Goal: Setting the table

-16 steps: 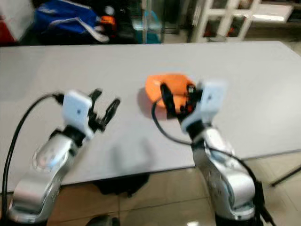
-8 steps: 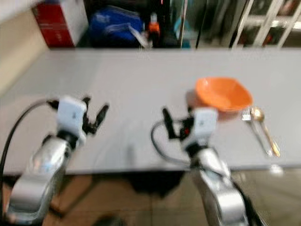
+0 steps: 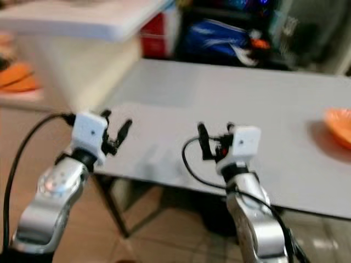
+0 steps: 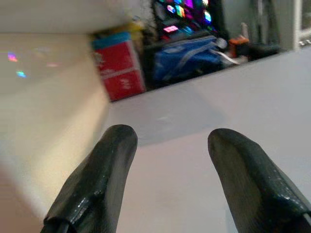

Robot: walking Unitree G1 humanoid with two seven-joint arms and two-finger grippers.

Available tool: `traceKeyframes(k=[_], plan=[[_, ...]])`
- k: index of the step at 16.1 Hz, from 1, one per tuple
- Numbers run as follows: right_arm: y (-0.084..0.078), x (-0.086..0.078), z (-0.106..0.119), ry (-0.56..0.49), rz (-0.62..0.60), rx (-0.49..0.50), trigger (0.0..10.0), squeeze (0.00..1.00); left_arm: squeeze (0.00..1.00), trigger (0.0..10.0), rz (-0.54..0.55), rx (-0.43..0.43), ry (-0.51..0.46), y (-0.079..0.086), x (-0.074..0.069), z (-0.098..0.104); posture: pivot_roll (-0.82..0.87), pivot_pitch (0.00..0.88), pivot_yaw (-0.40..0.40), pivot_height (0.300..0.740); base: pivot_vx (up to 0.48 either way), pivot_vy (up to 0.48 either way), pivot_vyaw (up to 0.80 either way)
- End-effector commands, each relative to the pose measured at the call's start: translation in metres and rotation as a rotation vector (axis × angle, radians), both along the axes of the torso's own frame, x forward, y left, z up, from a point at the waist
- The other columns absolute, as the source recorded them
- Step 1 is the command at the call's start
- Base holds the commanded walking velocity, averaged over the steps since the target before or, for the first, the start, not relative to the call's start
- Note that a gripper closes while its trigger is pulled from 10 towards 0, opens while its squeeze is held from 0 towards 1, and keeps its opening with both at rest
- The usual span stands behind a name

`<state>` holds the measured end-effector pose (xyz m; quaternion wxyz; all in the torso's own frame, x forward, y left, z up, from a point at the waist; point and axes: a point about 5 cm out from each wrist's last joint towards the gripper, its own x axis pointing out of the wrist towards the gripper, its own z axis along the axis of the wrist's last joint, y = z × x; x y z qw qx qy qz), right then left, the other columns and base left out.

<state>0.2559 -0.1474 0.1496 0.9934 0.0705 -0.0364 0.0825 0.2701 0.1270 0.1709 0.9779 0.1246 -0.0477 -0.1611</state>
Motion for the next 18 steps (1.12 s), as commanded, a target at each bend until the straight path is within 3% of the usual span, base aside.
traceKeyframes(k=[1, 7, 10, 18], plan=[[0.003, 0.001, 0.004, -0.014, 0.008, 0.016, 10.0, 0.00, 0.00, 10.0, 0.010, 0.009, -0.014, 0.003, 0.002, 0.004, 0.09, 0.000, 0.019, 0.740, 0.000, 0.480, 0.00], [0.007, 0.011, 0.008, -0.001, 0.020, 0.017, 10.0, 0.00, 0.00, 10.0, 0.027, 0.020, -0.040, 0.007, 0.003, 0.009, 0.11, 0.000, -0.004, 0.740, 0.000, 0.480, -0.13], [0.008, 0.012, 0.007, 0.003, 0.031, 0.012, 10.0, 0.00, 0.00, 10.0, 0.022, 0.017, -0.045, 0.005, 0.003, 0.010, 0.12, 0.000, -0.009, 0.740, 0.000, 0.480, -0.80], [0.010, 0.016, 0.003, 0.026, 0.042, 0.011, 10.0, 0.00, 0.00, 10.0, 0.018, 0.013, -0.042, 0.005, 0.002, 0.009, 0.12, 0.000, -0.012, 0.740, 0.000, 0.480, -0.22]])
